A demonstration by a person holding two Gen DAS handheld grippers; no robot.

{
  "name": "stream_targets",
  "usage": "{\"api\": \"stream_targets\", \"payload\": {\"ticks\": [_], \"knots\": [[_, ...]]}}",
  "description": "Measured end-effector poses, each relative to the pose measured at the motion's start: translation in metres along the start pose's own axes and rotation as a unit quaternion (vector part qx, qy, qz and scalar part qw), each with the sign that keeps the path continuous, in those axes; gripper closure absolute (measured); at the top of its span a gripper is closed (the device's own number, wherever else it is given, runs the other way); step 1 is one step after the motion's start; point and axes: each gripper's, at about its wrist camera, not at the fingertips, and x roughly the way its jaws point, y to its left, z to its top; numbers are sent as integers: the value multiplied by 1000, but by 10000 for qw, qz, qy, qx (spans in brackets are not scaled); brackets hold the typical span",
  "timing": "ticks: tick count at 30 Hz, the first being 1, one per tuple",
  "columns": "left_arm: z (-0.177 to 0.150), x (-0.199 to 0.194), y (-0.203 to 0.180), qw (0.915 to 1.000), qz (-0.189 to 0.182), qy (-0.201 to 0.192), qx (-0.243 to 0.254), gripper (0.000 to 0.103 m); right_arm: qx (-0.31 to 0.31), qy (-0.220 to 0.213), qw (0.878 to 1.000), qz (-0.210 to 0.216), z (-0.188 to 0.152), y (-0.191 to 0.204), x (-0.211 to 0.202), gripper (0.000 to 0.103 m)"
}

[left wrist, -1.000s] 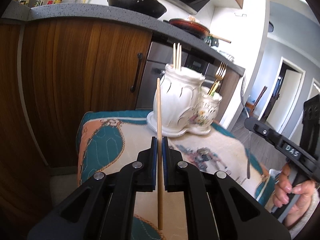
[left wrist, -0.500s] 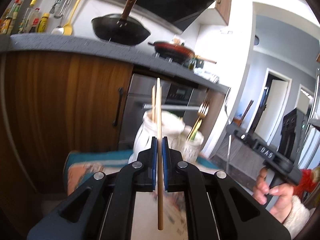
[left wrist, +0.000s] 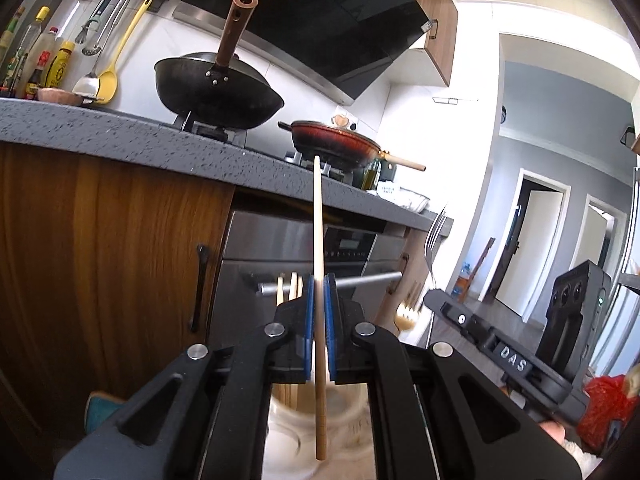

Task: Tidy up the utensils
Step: 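Lift the chopstick over the tall cup while the right tool carries the silver fork to the short cup, then release the chopstick into the tall cup while the right tool drops the silver fork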

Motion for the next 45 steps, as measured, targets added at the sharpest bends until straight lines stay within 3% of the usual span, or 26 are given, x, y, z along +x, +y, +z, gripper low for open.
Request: {"api": "stream_targets", "payload": {"ticks": [10, 20, 32, 45], "knots": [[-13, 34, 2, 9996, 51, -160, 238, 98, 22, 132, 9999, -79, -9, -15, 24, 97], [-28, 2, -2, 9982, 154, 15, 579, 98, -137, 326, 9992, -203, -25, -14, 25, 97], [-39, -3, 8, 9968, 330, 483, 546, 98, -402, 721, 9959, -382, -48, -9, 9, 97], [-38, -4, 8, 9967, 333, 481, 560, 97, -437, 1097, 9912, -590, -63, -5, 6, 97]]}}
